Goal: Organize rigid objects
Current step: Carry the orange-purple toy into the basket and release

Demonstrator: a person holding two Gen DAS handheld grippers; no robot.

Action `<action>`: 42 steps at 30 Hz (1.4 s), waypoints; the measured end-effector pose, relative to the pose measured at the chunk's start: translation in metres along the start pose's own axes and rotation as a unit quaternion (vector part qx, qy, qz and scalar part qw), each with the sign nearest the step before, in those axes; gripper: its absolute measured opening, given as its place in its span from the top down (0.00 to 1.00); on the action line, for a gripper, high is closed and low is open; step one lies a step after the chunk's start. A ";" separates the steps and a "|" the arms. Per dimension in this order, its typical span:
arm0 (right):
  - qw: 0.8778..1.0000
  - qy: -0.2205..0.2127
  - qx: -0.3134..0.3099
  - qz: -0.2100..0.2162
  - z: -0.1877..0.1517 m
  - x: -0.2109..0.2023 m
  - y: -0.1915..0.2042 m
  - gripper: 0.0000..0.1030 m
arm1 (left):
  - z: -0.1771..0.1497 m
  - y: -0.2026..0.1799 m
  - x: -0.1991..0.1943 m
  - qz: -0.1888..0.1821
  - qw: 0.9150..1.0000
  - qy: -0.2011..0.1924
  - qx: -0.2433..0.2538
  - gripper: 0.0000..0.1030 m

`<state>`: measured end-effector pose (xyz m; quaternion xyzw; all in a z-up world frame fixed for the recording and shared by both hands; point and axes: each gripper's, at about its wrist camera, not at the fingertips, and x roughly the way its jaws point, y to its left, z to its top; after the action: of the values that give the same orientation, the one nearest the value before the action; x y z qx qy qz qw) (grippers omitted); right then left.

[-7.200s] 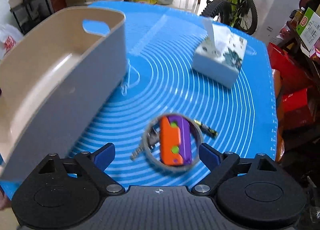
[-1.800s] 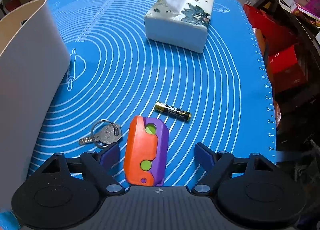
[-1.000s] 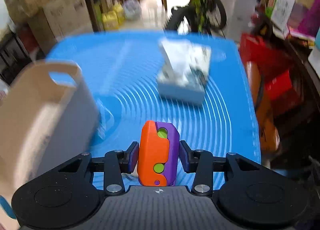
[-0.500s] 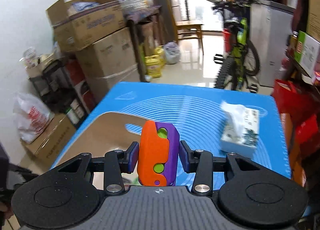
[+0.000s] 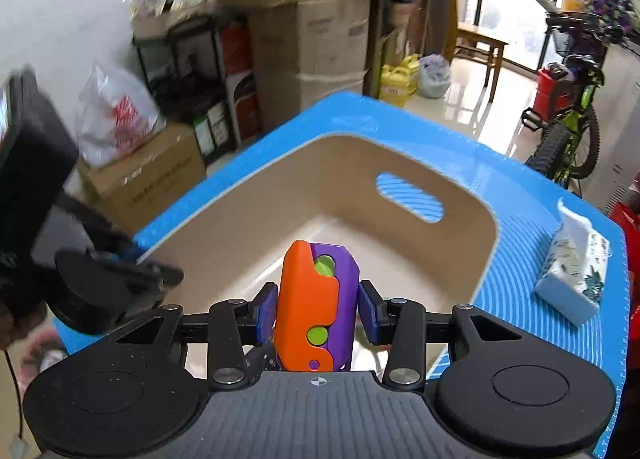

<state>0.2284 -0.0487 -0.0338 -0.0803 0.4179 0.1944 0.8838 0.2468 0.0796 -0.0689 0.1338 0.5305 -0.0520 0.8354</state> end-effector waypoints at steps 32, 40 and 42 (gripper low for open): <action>0.999 -0.001 0.048 -0.007 -0.004 -0.016 -0.040 0.29 | -0.001 0.003 0.000 -0.003 1.000 -0.004 -0.005 0.89; 0.993 -0.030 0.106 -0.046 -0.009 -0.035 -0.102 0.29 | -0.001 0.003 0.000 -0.003 1.000 -0.004 -0.004 0.89; 0.991 -0.032 0.117 -0.057 -0.017 -0.032 -0.118 0.29 | -0.001 0.003 0.000 -0.002 1.000 -0.003 -0.004 0.89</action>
<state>0.2463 -0.1707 -0.0225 0.0065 0.4037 0.0956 0.9099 0.2466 0.0827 -0.0686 0.1296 0.5281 -0.0521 0.8376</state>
